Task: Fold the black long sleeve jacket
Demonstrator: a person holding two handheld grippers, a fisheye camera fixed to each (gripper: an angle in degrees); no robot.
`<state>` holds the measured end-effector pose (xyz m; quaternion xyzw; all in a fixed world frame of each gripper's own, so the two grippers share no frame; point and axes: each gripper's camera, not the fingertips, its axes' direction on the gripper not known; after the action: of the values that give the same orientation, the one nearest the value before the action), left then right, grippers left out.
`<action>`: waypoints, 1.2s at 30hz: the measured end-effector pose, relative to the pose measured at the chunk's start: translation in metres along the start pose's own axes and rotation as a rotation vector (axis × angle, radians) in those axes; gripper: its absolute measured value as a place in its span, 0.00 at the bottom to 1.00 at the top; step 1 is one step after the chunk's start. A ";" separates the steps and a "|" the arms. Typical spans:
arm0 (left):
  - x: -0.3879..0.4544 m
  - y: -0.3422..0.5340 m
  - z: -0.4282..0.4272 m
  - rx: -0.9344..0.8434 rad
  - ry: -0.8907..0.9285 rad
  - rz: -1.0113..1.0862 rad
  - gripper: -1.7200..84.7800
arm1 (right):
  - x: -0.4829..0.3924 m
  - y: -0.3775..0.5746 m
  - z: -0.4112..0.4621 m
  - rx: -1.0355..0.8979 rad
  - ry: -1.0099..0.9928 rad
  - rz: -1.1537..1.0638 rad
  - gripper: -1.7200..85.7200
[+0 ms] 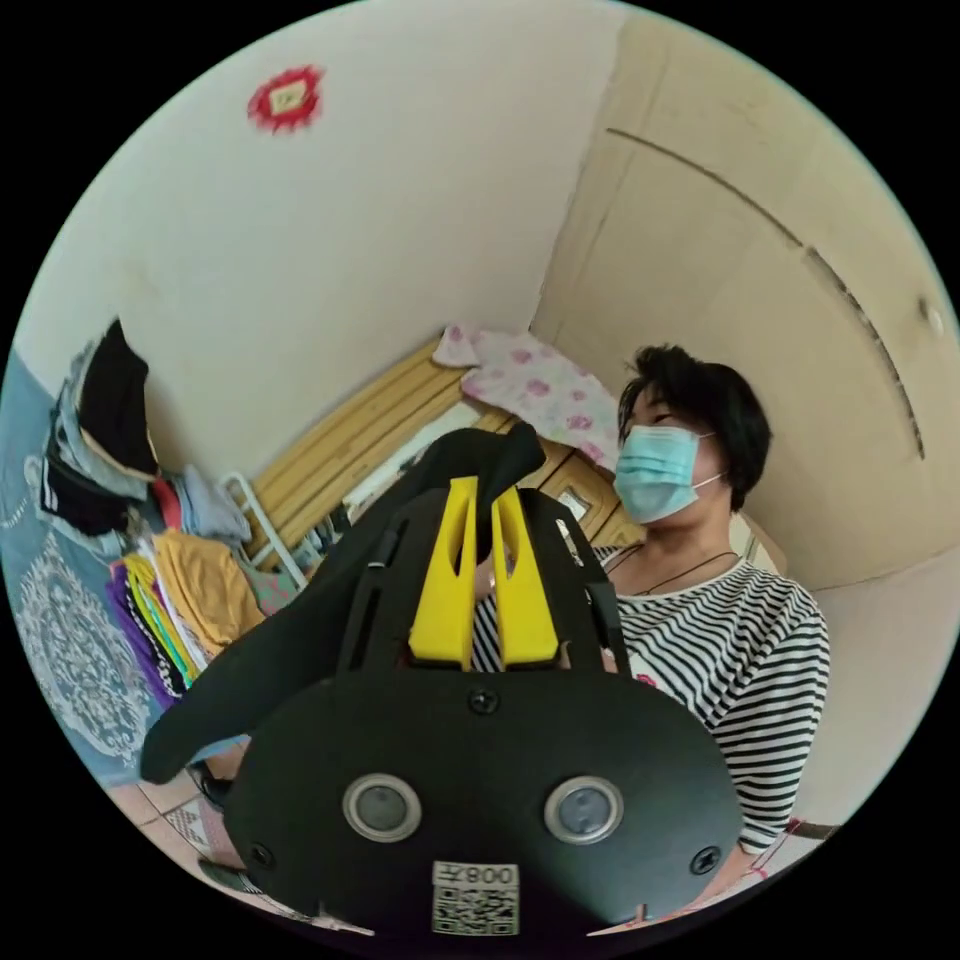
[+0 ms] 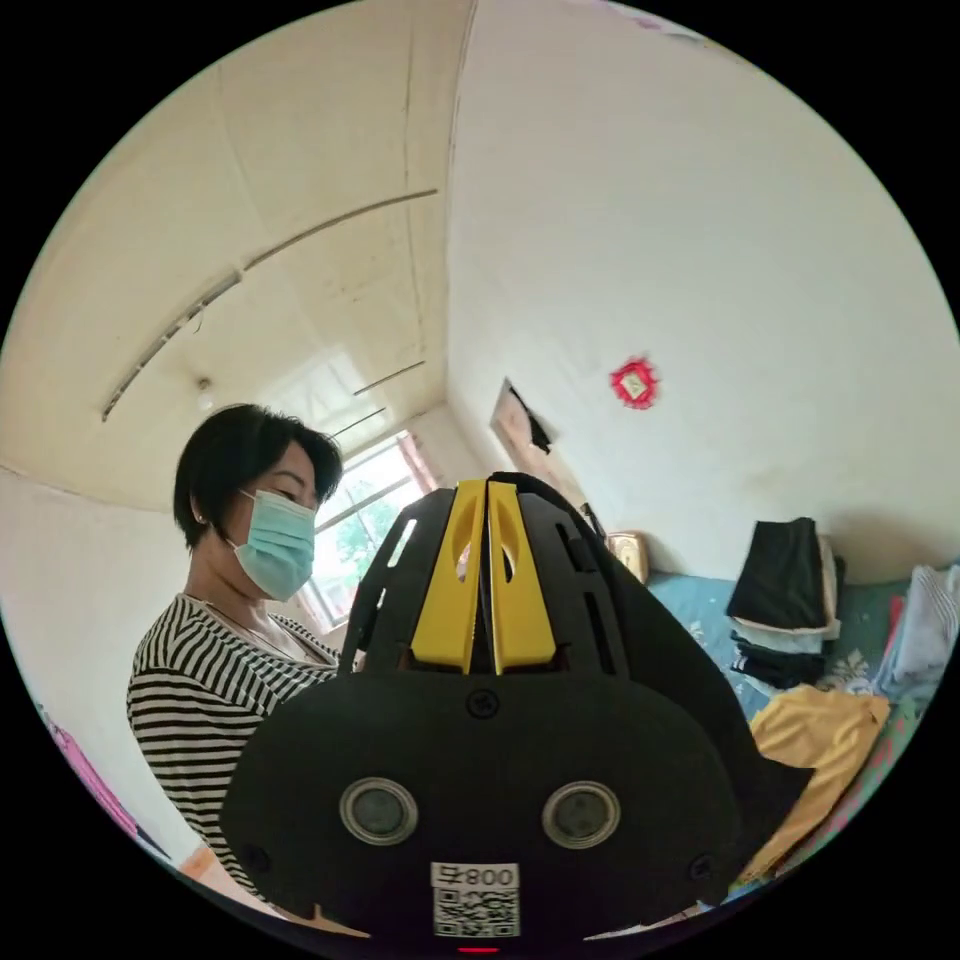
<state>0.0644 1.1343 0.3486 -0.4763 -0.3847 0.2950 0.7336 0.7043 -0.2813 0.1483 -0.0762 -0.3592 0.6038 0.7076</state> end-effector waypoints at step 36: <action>0.262 -0.120 -0.644 0.236 -0.543 0.370 0.04 | 0.047 -0.003 0.523 -0.191 -0.551 -0.156 0.02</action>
<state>0.7559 0.9950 0.3725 -0.3541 -0.4362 0.5813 0.5885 0.3934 -0.4092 0.5512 0.0524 -0.5976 0.5090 0.6173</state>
